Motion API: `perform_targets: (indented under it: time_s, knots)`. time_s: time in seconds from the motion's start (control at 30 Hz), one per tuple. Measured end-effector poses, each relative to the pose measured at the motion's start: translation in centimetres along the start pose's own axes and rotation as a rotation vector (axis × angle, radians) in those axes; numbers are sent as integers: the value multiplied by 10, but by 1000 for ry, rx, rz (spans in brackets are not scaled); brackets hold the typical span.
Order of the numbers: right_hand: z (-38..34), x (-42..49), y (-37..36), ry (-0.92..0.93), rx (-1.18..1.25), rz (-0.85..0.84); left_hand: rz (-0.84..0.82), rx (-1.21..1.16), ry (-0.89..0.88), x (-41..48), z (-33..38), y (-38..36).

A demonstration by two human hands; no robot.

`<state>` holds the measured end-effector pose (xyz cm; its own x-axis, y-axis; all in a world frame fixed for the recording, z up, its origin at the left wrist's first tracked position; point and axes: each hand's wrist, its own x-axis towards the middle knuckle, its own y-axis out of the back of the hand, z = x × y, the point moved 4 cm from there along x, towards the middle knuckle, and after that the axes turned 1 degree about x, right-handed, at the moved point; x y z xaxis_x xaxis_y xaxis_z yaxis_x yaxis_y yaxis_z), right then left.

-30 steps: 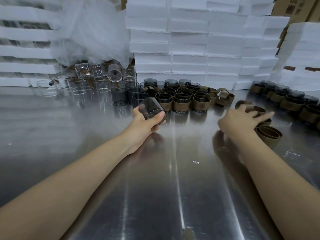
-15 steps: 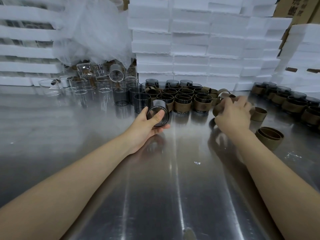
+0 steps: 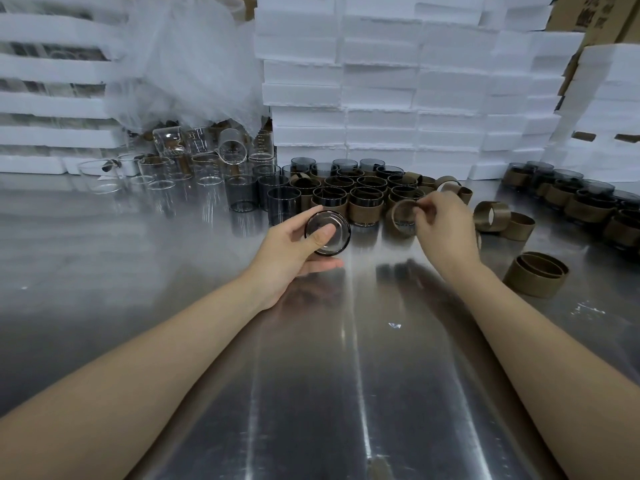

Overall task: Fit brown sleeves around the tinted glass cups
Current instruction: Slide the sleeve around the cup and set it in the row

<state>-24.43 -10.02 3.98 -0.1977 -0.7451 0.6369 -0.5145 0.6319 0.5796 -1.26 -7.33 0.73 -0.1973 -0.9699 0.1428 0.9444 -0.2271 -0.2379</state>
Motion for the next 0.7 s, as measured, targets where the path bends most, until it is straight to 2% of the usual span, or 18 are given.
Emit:
perform_targets:
  time_s: [0.1,0.17,0.37,0.7]
  knots:
    - [-24,-5,-1,-47,311,40,6,-19,-13,1,-1,-1]
    - [-42,-11,-3,6,392,29,-1,18,-32,1,0,-3]
    - [-73,-33,-16,142,437,-53,2,8,-32,0,0,-3]
    - [-77,-37,-17,149,342,-111,-26,70,43,-1,4,-4]
